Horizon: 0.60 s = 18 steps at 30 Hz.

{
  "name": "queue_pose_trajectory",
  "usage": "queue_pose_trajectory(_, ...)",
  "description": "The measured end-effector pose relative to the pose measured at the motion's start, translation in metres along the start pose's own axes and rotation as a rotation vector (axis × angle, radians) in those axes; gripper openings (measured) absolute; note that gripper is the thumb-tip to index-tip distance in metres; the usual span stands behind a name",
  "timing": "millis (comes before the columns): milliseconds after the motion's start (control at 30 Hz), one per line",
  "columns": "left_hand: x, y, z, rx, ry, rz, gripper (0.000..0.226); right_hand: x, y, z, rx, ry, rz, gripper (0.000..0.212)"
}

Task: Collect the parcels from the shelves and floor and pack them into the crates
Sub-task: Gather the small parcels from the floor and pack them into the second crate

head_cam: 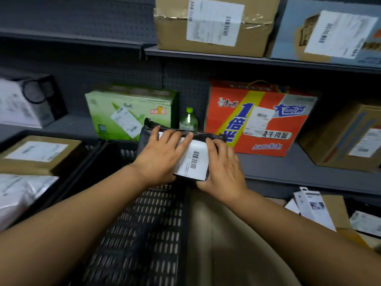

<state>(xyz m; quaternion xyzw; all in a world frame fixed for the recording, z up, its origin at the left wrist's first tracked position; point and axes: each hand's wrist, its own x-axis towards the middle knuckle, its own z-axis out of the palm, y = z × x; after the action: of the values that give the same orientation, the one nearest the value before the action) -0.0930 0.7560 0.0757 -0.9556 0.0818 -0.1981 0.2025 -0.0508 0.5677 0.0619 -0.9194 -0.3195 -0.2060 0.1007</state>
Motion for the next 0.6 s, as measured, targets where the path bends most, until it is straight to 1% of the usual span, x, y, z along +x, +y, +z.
queue_pose_trajectory(133,-0.037,-0.052,0.024,-0.021,-0.094,-0.093,0.116,0.023,-0.047,0.029,0.070,-0.042,-0.078,0.113)
queue_pose_trajectory(233,-0.059,-0.078,0.055,-0.088,-0.173,-0.185,0.114,0.038,-0.065,0.052,0.248,-0.091,-0.016,0.102)
queue_pose_trajectory(300,-0.071,-0.082,0.081,-0.151,-0.251,-0.225,0.114,0.046,-0.070,0.069,0.296,-0.135,0.049,0.093)
queue_pose_trajectory(367,-0.078,-0.078,0.111,-0.208,-0.330,-0.230,0.113,0.053,-0.072,0.085,0.264,-0.215,0.064,0.088)
queue_pose_trajectory(500,-0.079,-0.063,0.165,-0.289,-0.486,-0.204,0.108,0.066,-0.062,0.109,0.080,-0.398,-0.049,0.088)
queue_pose_trajectory(600,-0.077,-0.056,0.204,-0.330,-0.575,-0.196,0.105,0.068,-0.053,0.125,-0.002,-0.437,-0.076,0.090)
